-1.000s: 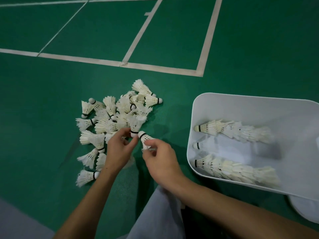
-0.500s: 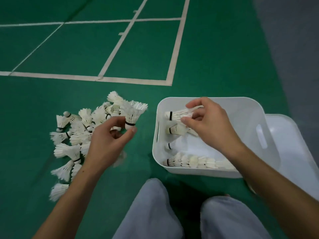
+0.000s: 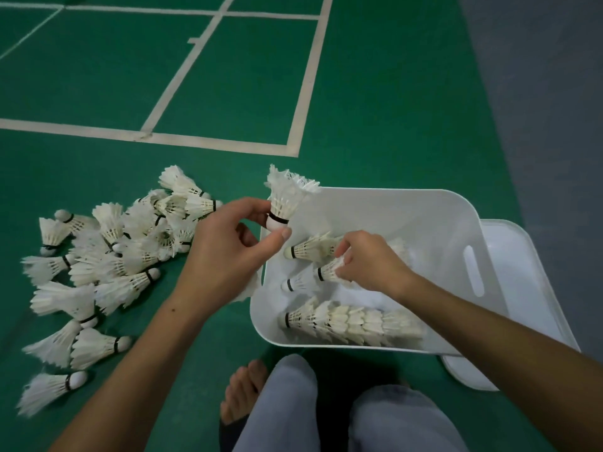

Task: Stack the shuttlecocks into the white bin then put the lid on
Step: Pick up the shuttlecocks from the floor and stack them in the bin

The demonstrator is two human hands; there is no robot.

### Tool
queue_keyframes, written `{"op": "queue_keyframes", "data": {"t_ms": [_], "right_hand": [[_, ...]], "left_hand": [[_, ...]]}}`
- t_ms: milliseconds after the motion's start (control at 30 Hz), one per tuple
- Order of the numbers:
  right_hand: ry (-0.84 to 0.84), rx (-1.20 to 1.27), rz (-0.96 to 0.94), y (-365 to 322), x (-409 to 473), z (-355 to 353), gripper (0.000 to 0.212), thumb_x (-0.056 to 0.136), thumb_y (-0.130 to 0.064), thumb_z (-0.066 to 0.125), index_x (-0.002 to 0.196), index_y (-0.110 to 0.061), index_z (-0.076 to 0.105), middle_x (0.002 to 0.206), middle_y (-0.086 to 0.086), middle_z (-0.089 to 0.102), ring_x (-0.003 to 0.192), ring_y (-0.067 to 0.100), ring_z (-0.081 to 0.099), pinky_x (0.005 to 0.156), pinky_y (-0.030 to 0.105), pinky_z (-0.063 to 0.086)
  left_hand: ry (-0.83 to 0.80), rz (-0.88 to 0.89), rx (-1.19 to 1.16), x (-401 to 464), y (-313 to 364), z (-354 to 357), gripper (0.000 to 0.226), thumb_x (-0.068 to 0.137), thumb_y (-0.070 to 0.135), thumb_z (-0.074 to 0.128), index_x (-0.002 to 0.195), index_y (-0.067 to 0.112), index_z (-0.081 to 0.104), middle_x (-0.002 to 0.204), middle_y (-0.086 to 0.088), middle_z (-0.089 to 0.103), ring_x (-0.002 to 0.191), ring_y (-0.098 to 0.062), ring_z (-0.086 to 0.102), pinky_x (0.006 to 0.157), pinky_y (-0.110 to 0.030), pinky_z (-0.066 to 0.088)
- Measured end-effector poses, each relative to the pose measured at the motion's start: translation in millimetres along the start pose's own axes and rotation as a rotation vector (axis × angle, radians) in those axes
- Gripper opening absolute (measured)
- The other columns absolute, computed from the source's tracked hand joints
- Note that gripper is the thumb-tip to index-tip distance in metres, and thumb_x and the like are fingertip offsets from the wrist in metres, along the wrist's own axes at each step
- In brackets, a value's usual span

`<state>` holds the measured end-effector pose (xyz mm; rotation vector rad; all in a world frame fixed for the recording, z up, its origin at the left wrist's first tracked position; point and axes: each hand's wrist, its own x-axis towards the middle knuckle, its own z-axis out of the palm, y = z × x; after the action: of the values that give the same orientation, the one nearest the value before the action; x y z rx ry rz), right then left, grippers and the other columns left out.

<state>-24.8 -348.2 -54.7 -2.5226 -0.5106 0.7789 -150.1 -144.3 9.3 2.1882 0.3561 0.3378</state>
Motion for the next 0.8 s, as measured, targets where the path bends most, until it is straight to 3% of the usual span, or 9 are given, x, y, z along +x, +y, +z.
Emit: {"op": "queue_keyframes", "data": {"t_ms": [133, 200, 300, 400, 567, 633, 733, 800], "right_hand": [[-0.055, 0.015, 0.011, -1.1, 7.0, 5.4, 0.016, 0.086, -0.007, 0.077, 0.101, -0.007, 0.072, 0.090, 0.007, 0.075, 0.084, 0.024, 0.073, 0.076, 0.041, 0.063], [-0.075, 0.018, 0.013, -1.9, 9.7, 8.6, 0.018, 0.085, -0.007, 0.078, 0.102, -0.009, 0.073, 0.086, 0.000, 0.073, 0.083, 0.020, 0.073, 0.069, 0.033, 0.060], [-0.110, 0.022, -0.013, -3.3, 13.0, 17.2, 0.025, 0.087, -0.006, 0.078, 0.110, -0.013, 0.074, 0.085, -0.008, 0.064, 0.081, 0.015, 0.066, 0.056, 0.014, 0.042], [-0.118, 0.039, -0.011, -4.7, 15.9, 28.9, 0.024, 0.088, -0.009, 0.079, 0.110, -0.016, 0.070, 0.086, -0.012, 0.057, 0.084, 0.011, 0.060, 0.055, 0.010, 0.034], [-0.204, 0.247, 0.050, 0.1, 21.6, 34.8, 0.033, 0.084, -0.011, 0.084, 0.109, -0.019, 0.065, 0.096, 0.002, 0.067, 0.071, 0.012, 0.067, 0.059, 0.022, 0.055], [-0.215, 0.305, 0.023, 4.1, 15.5, 21.3, 0.040, 0.085, -0.014, 0.085, 0.118, -0.021, 0.063, 0.105, 0.001, 0.069, 0.081, 0.013, 0.071, 0.064, 0.025, 0.058], [-0.077, 0.342, -0.028, 10.7, -5.2, -12.6, 0.034, 0.094, -0.014, 0.076, 0.125, -0.021, 0.064, 0.118, -0.002, 0.071, 0.103, 0.015, 0.071, 0.085, 0.036, 0.063], [0.103, 0.447, -0.049, 11.6, -25.0, -36.6, 0.026, 0.096, -0.014, 0.072, 0.119, -0.024, 0.069, 0.114, -0.005, 0.074, 0.101, 0.013, 0.072, 0.089, 0.043, 0.063]], "left_hand": [[-0.045, 0.020, 0.042, 11.5, 2.0, 2.2, 0.032, 0.087, 0.033, 0.084, 0.116, 0.023, 0.074, 0.076, 0.033, 0.062, 0.054, -0.006, 0.050, 0.056, -0.011, 0.040], [-0.063, 0.039, 0.071, 14.6, 4.5, 1.6, 0.029, 0.087, 0.033, 0.084, 0.114, 0.028, 0.073, 0.078, 0.036, 0.062, 0.056, -0.007, 0.052, 0.057, -0.011, 0.041], [-0.093, 0.077, 0.106, 16.4, 10.5, 0.9, 0.028, 0.087, 0.030, 0.084, 0.109, 0.038, 0.068, 0.080, 0.040, 0.060, 0.057, -0.007, 0.054, 0.056, -0.010, 0.041], [-0.104, 0.109, 0.145, 17.3, 12.9, 1.7, 0.030, 0.086, 0.030, 0.084, 0.106, 0.041, 0.065, 0.081, 0.042, 0.059, 0.058, -0.007, 0.055, 0.057, -0.010, 0.042], [-0.124, 0.131, 0.205, 15.3, 13.7, 2.8, 0.027, 0.085, 0.031, 0.085, 0.105, 0.039, 0.069, 0.079, 0.033, 0.061, 0.061, -0.006, 0.057, 0.059, -0.010, 0.041], [-0.133, 0.140, 0.226, 14.1, 17.0, 2.5, 0.027, 0.084, 0.032, 0.085, 0.102, 0.041, 0.067, 0.074, 0.028, 0.060, 0.062, -0.003, 0.058, 0.060, -0.010, 0.041], [-0.164, 0.153, 0.269, 12.4, 21.7, 2.7, 0.024, 0.084, 0.036, 0.084, 0.099, 0.043, 0.065, 0.076, 0.024, 0.060, 0.064, -0.004, 0.059, 0.057, -0.013, 0.038], [-0.187, 0.174, 0.289, 11.5, 24.0, 5.2, 0.022, 0.086, 0.038, 0.082, 0.100, 0.042, 0.066, 0.088, 0.022, 0.065, 0.065, -0.005, 0.059, 0.060, -0.015, 0.038]]}}
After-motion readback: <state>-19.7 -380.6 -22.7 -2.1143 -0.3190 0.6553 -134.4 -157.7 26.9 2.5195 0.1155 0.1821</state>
